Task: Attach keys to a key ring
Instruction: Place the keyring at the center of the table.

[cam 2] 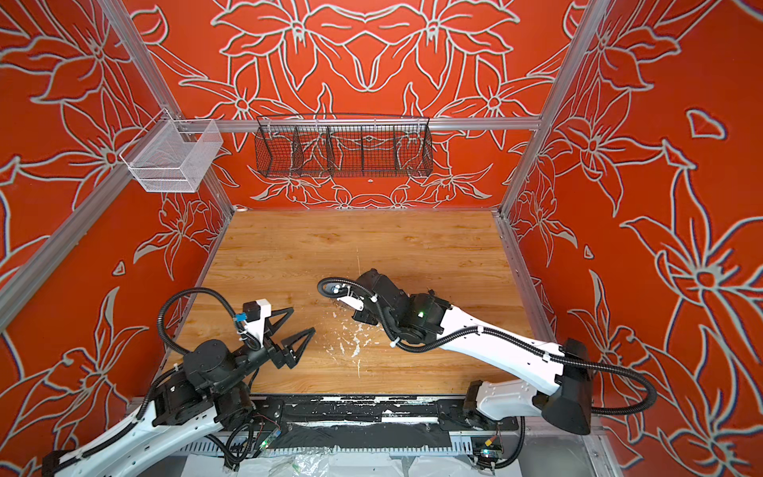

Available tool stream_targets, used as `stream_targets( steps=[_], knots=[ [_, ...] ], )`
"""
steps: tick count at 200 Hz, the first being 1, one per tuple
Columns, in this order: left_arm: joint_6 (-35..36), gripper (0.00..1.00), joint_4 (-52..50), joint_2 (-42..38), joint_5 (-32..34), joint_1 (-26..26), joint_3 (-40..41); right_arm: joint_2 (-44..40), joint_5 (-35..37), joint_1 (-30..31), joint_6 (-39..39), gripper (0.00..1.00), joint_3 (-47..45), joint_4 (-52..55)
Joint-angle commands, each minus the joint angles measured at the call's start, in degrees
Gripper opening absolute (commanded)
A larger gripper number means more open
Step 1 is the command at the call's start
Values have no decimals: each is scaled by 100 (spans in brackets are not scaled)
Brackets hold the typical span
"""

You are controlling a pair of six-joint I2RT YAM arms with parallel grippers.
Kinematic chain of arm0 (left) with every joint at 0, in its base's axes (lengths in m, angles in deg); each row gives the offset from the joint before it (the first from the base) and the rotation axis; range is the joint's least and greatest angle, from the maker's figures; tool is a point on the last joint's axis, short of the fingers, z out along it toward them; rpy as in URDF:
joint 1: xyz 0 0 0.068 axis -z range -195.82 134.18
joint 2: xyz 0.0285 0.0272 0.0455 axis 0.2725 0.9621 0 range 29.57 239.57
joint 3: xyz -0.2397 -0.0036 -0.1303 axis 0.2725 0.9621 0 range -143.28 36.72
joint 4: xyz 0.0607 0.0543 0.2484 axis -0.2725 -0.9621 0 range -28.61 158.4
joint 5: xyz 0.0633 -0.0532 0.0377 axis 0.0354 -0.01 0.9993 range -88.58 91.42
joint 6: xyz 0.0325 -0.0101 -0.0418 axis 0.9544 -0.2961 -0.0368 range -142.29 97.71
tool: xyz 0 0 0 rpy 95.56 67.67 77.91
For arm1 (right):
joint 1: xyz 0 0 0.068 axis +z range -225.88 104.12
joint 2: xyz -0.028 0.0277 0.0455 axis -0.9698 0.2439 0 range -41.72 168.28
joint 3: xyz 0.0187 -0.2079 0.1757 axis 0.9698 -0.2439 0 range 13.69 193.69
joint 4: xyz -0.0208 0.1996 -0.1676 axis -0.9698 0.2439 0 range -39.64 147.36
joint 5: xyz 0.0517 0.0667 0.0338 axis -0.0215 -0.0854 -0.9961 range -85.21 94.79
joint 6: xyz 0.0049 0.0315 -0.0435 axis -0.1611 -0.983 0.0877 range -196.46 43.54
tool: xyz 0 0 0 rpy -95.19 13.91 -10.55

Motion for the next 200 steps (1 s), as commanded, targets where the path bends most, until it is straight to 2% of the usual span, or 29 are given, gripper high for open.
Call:
stream_targets(
  steps=[1,20,47,87,110,138,165,200],
  knots=[
    [716,96,616,338,-583,12,-70,-396,-87,-6,-1393,0,-73,-391],
    [1143,96,808,630,-946,20,-59,-634,-525,-9,-1738,0,-392,-500],
    [1266,96,860,771,-649,20,-51,-1028,-773,-11,-1967,0,-1071,-1011],
    [692,96,477,647,5,15,-91,-1144,-582,-12,-1987,0,-1845,-1583],
    [179,96,70,474,628,11,-168,-857,-836,-11,-2003,0,-1784,-1702],
    [-207,97,-385,215,1346,11,-251,-356,-1649,-4,-1977,0,-1443,-1817],
    [-288,98,-577,-127,1590,12,-271,10,-2231,36,-2041,0,-1163,-1934],
    [-284,98,-730,-495,1718,13,-240,199,-2314,154,-2071,0,-1130,-2088]
  ],
)
